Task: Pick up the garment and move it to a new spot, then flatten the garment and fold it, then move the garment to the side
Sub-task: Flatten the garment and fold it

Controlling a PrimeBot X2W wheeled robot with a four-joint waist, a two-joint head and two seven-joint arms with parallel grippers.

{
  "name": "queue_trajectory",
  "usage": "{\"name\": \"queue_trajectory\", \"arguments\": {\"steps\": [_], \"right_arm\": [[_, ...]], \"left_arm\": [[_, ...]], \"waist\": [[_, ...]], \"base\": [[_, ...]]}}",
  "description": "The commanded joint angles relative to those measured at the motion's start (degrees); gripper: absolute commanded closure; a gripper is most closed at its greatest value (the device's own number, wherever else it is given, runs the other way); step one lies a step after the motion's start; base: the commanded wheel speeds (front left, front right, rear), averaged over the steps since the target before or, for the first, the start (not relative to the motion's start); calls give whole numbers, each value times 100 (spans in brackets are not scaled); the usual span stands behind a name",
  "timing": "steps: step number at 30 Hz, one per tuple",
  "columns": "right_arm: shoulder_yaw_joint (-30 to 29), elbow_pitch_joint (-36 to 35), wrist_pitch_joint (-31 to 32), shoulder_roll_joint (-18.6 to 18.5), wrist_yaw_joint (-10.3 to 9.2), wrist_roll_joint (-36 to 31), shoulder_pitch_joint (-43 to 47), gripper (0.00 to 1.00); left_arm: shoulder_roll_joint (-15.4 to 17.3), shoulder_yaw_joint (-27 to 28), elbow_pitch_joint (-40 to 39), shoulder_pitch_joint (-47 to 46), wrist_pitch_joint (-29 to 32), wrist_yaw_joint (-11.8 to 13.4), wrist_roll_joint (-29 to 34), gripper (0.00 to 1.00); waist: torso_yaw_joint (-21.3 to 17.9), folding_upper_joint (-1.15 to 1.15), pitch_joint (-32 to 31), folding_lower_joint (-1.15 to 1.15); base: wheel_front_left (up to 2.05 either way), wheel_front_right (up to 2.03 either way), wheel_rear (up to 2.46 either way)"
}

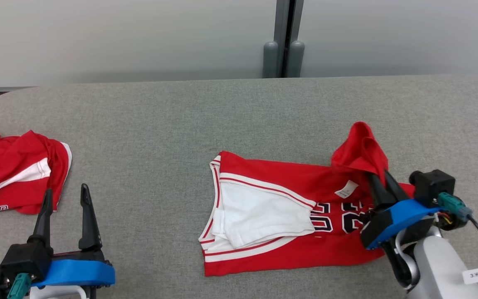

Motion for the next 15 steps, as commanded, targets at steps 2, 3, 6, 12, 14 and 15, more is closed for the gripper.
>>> {"name": "queue_trajectory", "arguments": {"steps": [2, 3, 6, 12, 14, 15], "right_arm": [[225, -77, 28, 105, 1, 3, -117, 100], [333, -81, 35, 148, 1, 18, -134, 100], [647, -54, 28, 249, 1, 17, -237, 100], [1089, 101, -41, 355, 1, 68, -458, 100], [1246, 211, -67, 382, 1, 104, -565, 100], [1311, 265, -88, 387, 1, 111, -615, 100]], "left_arm": [[-4, -46, 27, -131, -26, -39, 8, 0], [-7, -69, 39, -144, -26, -42, 8, 0], [-12, -95, 65, -213, -25, -44, -5, 0], [-17, -166, 119, -333, -25, -51, -25, 0], [-20, -215, 140, -391, -25, -52, -38, 0], [-22, -240, 154, -416, -26, -53, -47, 0]], "waist": [[61, 0, 46, 0], [86, 0, 64, 0], [147, 0, 108, 0], [270, 0, 214, 0], [328, 0, 259, 0], [361, 0, 276, 0]], "base": [[0, 0, 0], [0, 0, 0], [0, 0, 0], [0, 0, 0], [0, 0, 0], [0, 0, 0]]}}
